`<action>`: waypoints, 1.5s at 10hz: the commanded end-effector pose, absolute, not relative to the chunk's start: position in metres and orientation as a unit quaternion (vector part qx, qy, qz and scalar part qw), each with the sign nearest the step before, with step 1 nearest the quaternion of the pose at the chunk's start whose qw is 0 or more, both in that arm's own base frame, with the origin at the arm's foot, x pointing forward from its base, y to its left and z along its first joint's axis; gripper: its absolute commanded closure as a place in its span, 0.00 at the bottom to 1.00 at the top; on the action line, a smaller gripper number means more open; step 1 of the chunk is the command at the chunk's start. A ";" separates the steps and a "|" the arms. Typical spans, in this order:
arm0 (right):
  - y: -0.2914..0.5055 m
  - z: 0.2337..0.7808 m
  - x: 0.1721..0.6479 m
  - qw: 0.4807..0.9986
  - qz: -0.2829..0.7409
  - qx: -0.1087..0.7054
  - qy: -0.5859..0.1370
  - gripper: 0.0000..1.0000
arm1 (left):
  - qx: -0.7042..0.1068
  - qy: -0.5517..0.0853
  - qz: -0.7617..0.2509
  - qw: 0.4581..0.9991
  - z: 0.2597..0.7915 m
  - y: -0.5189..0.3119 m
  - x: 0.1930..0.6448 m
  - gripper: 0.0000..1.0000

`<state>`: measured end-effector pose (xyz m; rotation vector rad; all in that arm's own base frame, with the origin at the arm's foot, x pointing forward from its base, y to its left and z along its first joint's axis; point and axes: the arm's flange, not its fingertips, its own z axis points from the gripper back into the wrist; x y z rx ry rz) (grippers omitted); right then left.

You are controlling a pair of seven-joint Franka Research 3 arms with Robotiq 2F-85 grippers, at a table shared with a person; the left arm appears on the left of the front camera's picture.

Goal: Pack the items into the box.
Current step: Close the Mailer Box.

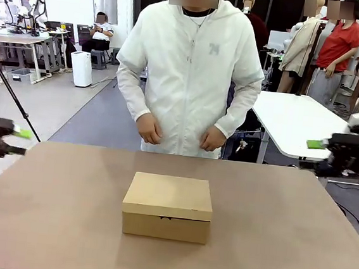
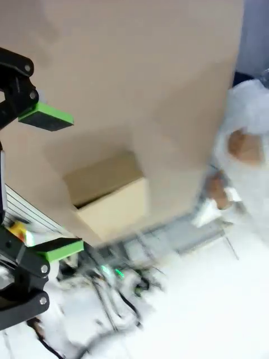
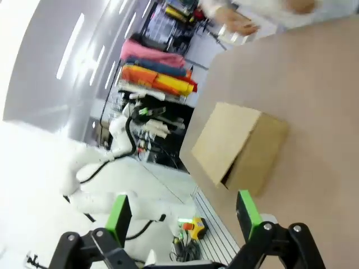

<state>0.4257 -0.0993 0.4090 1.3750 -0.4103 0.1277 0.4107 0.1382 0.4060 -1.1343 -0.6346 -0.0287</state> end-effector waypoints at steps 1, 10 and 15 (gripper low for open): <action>-0.071 0.428 0.430 0.751 0.099 0.625 -0.188 0.00 | -0.482 -0.272 -0.072 0.830 0.407 0.110 0.417 0.00; -0.071 0.428 0.430 0.751 0.099 0.625 -0.188 0.00 | -0.482 -0.272 -0.072 0.830 0.407 0.110 0.417 0.00; -0.071 0.428 0.430 0.751 0.099 0.625 -0.188 0.00 | -0.482 -0.272 -0.072 0.830 0.407 0.110 0.417 0.00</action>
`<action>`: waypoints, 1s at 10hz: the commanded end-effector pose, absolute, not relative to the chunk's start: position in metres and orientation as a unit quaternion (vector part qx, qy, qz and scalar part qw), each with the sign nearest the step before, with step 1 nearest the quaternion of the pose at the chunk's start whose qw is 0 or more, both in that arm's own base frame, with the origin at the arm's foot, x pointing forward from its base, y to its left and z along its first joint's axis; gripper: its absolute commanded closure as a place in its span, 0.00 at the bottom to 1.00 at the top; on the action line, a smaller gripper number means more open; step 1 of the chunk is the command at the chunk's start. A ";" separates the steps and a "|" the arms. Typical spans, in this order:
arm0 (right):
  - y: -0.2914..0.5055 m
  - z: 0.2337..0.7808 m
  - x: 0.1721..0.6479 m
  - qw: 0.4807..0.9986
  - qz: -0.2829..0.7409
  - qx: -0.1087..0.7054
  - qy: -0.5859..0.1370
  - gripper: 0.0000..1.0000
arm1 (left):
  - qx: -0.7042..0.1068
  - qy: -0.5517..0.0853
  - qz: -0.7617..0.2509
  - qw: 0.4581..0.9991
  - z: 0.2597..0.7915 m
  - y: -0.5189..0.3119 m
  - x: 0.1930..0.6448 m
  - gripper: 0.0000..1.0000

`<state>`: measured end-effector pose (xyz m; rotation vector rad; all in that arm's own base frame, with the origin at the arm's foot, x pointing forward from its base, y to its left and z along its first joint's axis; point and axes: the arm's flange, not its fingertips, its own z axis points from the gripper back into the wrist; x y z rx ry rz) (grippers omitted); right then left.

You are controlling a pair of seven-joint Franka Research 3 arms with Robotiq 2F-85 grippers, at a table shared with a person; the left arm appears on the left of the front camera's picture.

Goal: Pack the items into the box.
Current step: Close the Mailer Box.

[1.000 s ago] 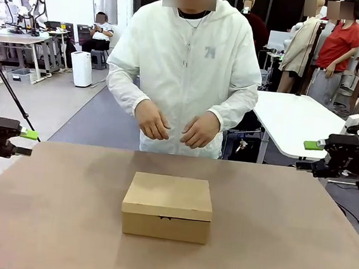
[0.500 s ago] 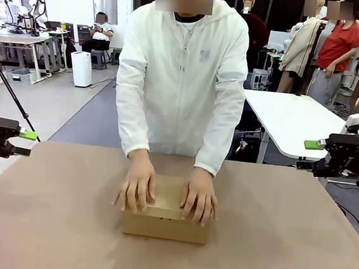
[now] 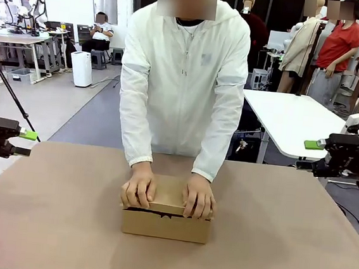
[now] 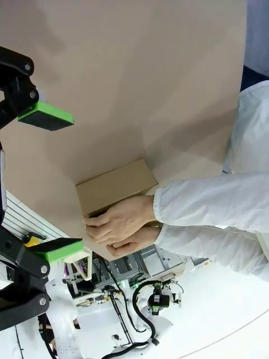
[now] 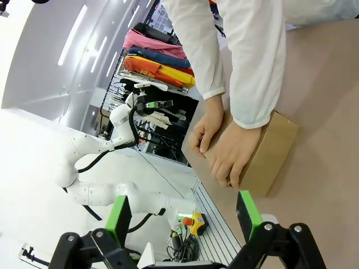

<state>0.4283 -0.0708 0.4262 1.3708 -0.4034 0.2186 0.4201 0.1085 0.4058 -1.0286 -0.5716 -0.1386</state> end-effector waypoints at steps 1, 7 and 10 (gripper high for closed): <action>-0.071 0.428 0.430 0.751 0.099 0.625 -0.188 0.00 | -0.482 -0.272 -0.072 0.830 0.407 0.110 0.417 0.00; -0.071 0.428 0.430 0.751 0.099 0.625 -0.188 0.00 | -0.482 -0.272 -0.072 0.830 0.407 0.110 0.417 0.00; -0.071 0.428 0.430 0.751 0.099 0.625 -0.188 0.00 | -0.482 -0.272 -0.072 0.830 0.407 0.110 0.417 0.00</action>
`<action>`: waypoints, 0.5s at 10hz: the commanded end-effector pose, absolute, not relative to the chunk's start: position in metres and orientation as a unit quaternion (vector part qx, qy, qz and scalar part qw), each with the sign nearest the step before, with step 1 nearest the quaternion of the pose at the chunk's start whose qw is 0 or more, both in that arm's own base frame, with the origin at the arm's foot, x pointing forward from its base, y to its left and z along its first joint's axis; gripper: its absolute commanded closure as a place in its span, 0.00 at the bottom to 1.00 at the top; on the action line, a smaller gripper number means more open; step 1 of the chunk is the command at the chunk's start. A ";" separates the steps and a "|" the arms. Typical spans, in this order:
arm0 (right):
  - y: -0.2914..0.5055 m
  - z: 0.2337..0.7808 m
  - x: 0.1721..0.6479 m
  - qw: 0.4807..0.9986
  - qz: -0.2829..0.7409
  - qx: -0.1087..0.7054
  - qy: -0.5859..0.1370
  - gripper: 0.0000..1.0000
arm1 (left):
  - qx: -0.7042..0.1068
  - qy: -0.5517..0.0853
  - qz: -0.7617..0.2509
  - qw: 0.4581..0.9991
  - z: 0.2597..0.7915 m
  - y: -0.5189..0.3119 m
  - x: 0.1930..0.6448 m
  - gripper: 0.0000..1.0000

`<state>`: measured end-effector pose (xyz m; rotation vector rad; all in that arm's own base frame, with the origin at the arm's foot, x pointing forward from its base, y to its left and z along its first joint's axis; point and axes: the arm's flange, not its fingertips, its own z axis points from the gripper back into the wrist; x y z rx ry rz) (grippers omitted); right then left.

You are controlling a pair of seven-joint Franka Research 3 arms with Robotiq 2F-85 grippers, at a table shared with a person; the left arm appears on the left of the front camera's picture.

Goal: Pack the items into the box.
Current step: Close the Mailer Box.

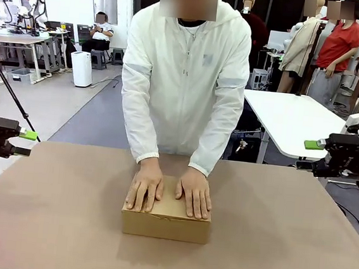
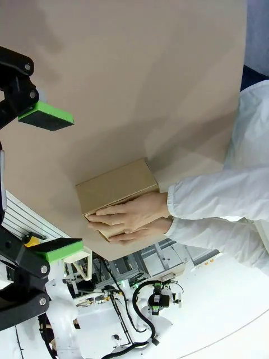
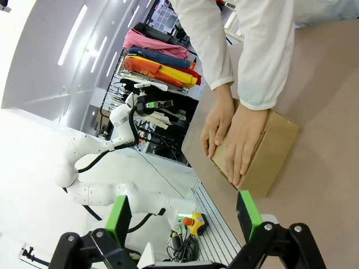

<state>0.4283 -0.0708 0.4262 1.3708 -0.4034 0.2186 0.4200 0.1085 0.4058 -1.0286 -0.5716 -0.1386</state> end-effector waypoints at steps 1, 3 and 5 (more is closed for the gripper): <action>-0.071 0.428 0.430 0.751 0.099 0.625 -0.188 0.00 | -0.482 -0.272 -0.072 0.830 0.407 0.110 0.417 0.00; -0.071 0.428 0.430 0.751 0.099 0.625 -0.188 0.00 | -0.482 -0.272 -0.072 0.830 0.407 0.110 0.417 0.00; -0.071 0.428 0.430 0.751 0.099 0.625 -0.188 0.00 | -0.482 -0.272 -0.072 0.830 0.407 0.110 0.417 0.00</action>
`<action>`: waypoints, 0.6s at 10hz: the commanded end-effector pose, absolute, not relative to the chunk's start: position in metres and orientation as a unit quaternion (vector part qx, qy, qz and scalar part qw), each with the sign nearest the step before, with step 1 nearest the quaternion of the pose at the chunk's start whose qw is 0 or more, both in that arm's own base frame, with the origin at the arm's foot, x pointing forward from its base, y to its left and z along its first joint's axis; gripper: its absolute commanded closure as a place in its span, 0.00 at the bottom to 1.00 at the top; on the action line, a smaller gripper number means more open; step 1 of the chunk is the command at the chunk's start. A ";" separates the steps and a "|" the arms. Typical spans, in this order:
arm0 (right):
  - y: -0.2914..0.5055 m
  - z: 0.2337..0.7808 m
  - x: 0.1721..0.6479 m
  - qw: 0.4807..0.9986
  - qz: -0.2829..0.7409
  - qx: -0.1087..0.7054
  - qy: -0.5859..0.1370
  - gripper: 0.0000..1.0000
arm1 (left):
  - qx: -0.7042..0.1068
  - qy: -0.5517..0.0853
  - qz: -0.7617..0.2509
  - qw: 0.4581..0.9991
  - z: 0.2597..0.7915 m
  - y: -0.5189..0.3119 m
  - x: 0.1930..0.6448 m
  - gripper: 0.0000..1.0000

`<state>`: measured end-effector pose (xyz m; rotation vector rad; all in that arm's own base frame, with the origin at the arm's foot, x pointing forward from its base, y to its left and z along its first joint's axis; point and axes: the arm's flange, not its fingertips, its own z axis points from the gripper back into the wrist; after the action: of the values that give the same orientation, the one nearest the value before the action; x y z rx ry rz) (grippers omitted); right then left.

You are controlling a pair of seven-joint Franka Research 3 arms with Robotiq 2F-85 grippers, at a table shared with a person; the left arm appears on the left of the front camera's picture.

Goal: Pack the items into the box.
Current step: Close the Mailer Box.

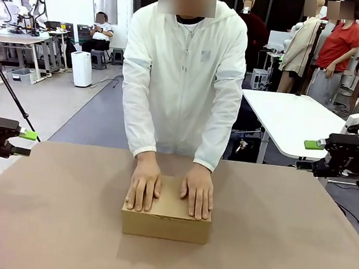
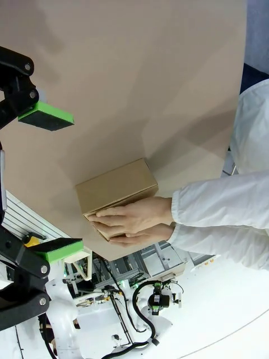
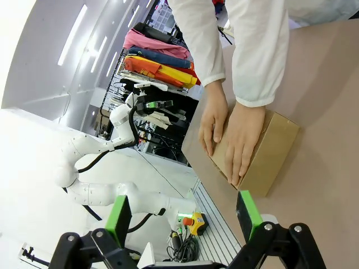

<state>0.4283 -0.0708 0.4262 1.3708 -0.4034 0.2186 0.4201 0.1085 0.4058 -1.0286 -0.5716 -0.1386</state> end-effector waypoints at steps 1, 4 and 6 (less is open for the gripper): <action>-0.071 0.428 0.430 0.751 0.099 0.625 -0.188 0.00 | -0.482 -0.272 -0.072 0.830 0.407 0.110 0.417 0.00; -0.071 0.428 0.430 0.751 0.099 0.625 -0.188 0.00 | -0.482 -0.272 -0.072 0.830 0.407 0.110 0.417 0.00; -0.071 0.428 0.430 0.751 0.099 0.625 -0.188 0.00 | -0.482 -0.272 -0.072 0.830 0.407 0.110 0.417 0.00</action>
<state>0.4283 -0.0708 0.4262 1.3708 -0.4034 0.2186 0.4200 0.1085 0.4058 -1.0286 -0.5716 -0.1386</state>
